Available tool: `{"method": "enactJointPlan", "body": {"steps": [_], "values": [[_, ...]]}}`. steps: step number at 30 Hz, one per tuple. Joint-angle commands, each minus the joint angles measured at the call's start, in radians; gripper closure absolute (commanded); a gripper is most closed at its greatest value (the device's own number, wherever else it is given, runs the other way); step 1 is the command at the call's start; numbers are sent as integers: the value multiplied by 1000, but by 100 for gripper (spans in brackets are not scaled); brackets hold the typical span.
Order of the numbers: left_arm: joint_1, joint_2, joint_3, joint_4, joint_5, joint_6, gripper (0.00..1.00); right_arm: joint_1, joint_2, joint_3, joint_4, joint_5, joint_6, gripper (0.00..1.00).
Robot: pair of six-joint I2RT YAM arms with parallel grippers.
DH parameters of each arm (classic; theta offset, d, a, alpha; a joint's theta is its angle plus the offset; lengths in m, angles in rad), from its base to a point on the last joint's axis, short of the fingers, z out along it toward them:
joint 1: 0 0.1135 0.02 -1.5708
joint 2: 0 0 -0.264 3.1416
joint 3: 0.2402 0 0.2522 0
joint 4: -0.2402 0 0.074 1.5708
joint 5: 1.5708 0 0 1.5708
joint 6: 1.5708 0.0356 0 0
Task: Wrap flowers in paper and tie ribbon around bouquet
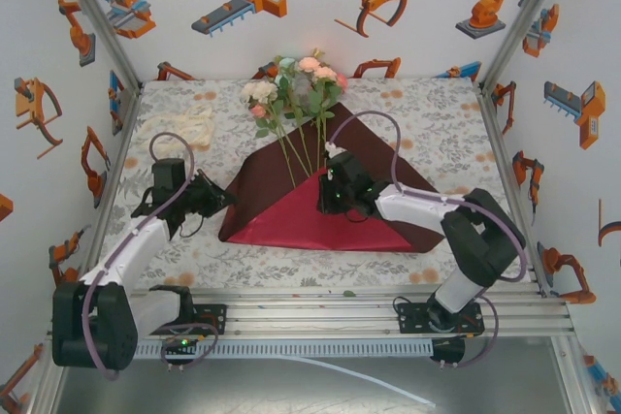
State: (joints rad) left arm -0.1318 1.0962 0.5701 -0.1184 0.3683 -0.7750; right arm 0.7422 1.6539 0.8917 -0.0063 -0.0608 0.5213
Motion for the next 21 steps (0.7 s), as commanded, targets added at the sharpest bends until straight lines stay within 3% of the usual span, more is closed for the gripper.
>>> {"method": "enactJointPlan", "body": {"steps": [1,8,21], "values": [[-10,-23,57,-56,70,-13,100,3,51,32,51,-22,-3,68],[-82,7,130,56,159,-186,100,3,109,21,73,-40,9,69],[-345,260,276,393,112,-432,100,3,121,6,97,-70,11,68]]}}
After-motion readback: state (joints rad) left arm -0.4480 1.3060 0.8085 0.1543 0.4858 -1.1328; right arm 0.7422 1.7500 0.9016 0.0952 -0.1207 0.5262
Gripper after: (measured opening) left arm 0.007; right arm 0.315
